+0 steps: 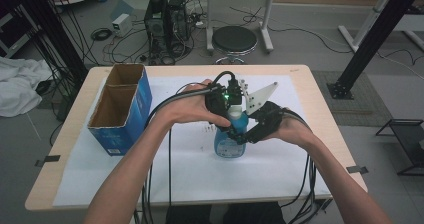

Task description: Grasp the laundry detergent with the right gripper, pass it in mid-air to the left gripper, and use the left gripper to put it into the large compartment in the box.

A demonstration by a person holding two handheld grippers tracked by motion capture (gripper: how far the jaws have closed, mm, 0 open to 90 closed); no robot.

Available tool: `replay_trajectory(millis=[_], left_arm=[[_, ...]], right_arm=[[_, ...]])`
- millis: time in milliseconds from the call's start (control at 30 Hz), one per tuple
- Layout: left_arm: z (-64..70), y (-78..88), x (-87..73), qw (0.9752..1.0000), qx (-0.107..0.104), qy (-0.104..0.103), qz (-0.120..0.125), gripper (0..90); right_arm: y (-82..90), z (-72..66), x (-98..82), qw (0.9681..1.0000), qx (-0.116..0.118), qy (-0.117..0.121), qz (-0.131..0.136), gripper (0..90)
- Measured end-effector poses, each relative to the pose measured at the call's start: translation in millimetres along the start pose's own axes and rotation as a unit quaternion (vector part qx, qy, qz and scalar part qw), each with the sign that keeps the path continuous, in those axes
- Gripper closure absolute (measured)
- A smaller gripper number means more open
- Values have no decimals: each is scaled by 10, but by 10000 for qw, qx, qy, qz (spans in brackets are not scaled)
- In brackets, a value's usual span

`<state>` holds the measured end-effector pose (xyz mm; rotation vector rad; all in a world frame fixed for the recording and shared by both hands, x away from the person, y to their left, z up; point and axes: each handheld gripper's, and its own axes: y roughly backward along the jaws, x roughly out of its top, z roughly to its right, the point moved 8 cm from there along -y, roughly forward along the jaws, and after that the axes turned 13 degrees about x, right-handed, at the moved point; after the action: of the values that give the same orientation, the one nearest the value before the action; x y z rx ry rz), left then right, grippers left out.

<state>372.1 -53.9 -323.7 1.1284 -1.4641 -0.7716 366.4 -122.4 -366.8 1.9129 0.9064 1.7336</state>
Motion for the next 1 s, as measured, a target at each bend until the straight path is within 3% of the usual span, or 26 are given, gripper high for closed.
replay_trajectory(millis=[33, 67, 200, 233, 333, 367, 400, 467, 500, 567, 767, 800, 933, 1000], left_arm=[[-5, 4, 0, 10000, -5, -39, 14, 372], [-3, 7, 2, 10000, -14, -29, 33, 373], [-4, 9, 2, 10000, 16, -36, 22, 376], [1, 5, 3, 10000, 11, -29, 17, 376], [1, 5, 2, 10000, 26, -28, 3, 376], [9, 5, -5, 10000, 9, 4, -22, 376], [6, 8, -7, 10000, 7, -7, -23, 377], [5, 13, -7, 10000, 25, 21, -14, 376], [10, 15, -5, 10000, 41, 56, -3, 376], [11, 20, -4, 10000, 29, 33, -12, 376], [14, 24, -9, 10000, 39, 26, -21, 376], [16, 22, -10, 10000, 28, 28, -19, 376], [11, 25, -30, 10000, 72, 47, -37, 376], [6, 33, -44, 10000, 56, 59, -27, 376]], right_arm=[[3, -6, 0, 10000, 25, -8, 5, 466], [13, -37, -21, 9998, 78, -170, -61, 466], [20, 9, -14, 10000, 51, 77, -10, 460], [17, -20, -31, 9999, 91, -97, -52, 458], [3, -29, -28, 9998, 125, -129, -15, 456], [-17, -63, -4, 9993, 160, -328, 113, 452], [-26, -24, 16, 9997, 115, -97, 172, 451], [-27, -28, 17, 9997, 107, -135, 175, 448], [-23, -57, 5, 9993, 157, -295, 136, 447], [-23, -34, 18, 9997, 115, -156, 179, 445], [-26, -50, 32, 9994, 181, -172, 223, 436], [-26, -69, 25, 9992, 184, -297, 194, 433], [-20, -45, 20, 9993, 161, -278, 205, 407], [3, -89, 3, 9980, 238, -549, 180, 396]])
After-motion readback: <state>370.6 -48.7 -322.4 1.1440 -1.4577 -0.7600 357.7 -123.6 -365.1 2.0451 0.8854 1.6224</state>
